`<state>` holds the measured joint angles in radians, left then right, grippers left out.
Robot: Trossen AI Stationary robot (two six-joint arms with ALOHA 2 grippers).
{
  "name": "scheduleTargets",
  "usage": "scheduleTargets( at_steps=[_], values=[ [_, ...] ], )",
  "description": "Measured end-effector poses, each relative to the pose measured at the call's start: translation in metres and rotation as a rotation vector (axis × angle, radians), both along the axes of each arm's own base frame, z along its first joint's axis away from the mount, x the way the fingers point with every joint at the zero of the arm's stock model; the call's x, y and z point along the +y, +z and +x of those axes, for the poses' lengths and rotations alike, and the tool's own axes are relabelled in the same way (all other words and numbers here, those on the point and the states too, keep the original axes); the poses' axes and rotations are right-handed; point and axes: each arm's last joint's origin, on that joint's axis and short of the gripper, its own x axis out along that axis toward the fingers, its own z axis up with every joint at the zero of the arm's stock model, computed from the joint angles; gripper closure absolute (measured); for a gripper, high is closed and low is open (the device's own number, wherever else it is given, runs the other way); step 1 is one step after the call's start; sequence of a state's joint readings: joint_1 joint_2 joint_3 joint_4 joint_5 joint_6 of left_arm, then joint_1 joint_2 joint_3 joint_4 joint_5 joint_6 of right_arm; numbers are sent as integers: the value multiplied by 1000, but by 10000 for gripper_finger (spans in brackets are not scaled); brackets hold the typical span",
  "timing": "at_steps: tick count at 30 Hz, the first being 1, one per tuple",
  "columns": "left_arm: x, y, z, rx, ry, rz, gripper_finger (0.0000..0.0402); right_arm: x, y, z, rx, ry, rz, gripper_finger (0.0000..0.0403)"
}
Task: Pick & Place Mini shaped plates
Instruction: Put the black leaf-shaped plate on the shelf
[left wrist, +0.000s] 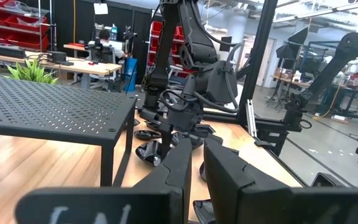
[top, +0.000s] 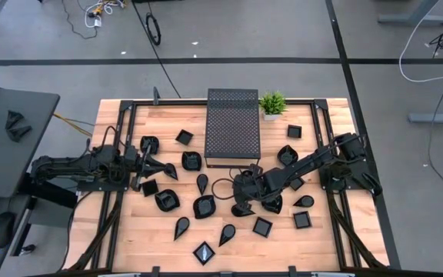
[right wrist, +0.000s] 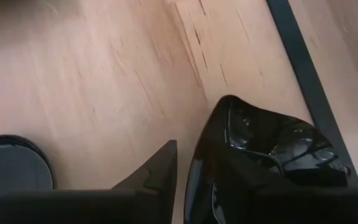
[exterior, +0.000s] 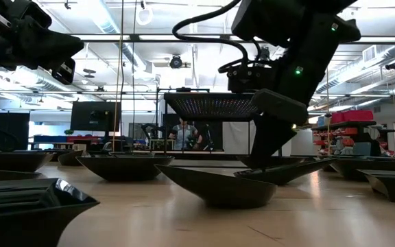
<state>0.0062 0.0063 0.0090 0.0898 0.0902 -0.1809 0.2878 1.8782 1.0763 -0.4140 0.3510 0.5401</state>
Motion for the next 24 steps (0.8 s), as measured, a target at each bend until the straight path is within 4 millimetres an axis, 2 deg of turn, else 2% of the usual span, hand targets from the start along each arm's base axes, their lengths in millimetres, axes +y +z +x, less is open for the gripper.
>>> scheduleTargets(
  at_steps=[8, 13, 18, 21, 24],
  values=[
    [0, 0, 0, 3, 0, 0, 353, 4, 2, 2, -29, 8, -5, 391],
    [0, -1, 0, 7, -1, -1, 353, 23, 16, 9, -63, 96, 50, 390],
    [0, -1, 0, 9, -2, -21, 353, 51, 54, 27, -132, 343, 69, 398],
    [0, -1, 0, 9, -3, -21, 353, 64, 87, 40, -220, 509, 9, 398],
    [0, -1, 0, 9, -2, -21, 353, 68, 123, 53, -324, 635, -82, 392]
  ],
)
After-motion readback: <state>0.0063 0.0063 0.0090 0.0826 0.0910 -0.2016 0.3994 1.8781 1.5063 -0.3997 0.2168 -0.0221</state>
